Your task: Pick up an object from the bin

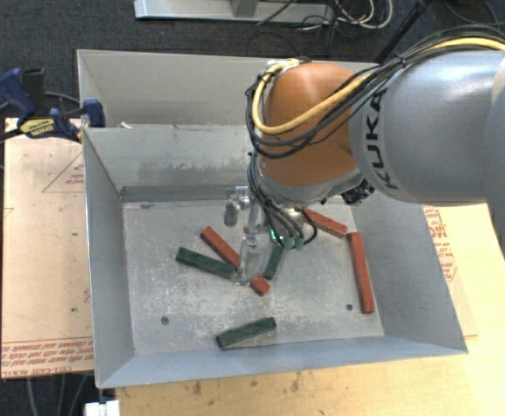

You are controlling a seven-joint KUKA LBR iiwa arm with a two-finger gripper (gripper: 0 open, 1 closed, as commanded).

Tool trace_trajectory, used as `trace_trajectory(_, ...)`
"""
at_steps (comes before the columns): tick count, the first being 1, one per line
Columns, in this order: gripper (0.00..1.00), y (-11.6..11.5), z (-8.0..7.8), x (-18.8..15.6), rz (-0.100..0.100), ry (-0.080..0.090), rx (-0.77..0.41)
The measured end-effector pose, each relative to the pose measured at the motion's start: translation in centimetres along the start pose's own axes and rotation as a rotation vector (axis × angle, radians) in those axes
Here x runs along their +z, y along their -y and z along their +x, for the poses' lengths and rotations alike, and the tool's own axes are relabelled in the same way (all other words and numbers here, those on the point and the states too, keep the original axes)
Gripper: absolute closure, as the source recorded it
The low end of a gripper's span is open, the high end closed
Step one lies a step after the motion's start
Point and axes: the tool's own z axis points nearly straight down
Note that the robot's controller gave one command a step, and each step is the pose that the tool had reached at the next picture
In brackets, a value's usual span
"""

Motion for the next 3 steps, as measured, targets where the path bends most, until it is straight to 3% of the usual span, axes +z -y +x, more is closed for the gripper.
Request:
trace_trajectory(1,0.00,-0.5,0.5,11.7,0.000,0.002,0.060)
trace_trajectory(2,1.00,-0.5,0.3,11.3,-0.001,0.008,0.063)
trace_trajectory(3,1.00,1.6,4.0,-2.2,-0.002,0.015,0.114)
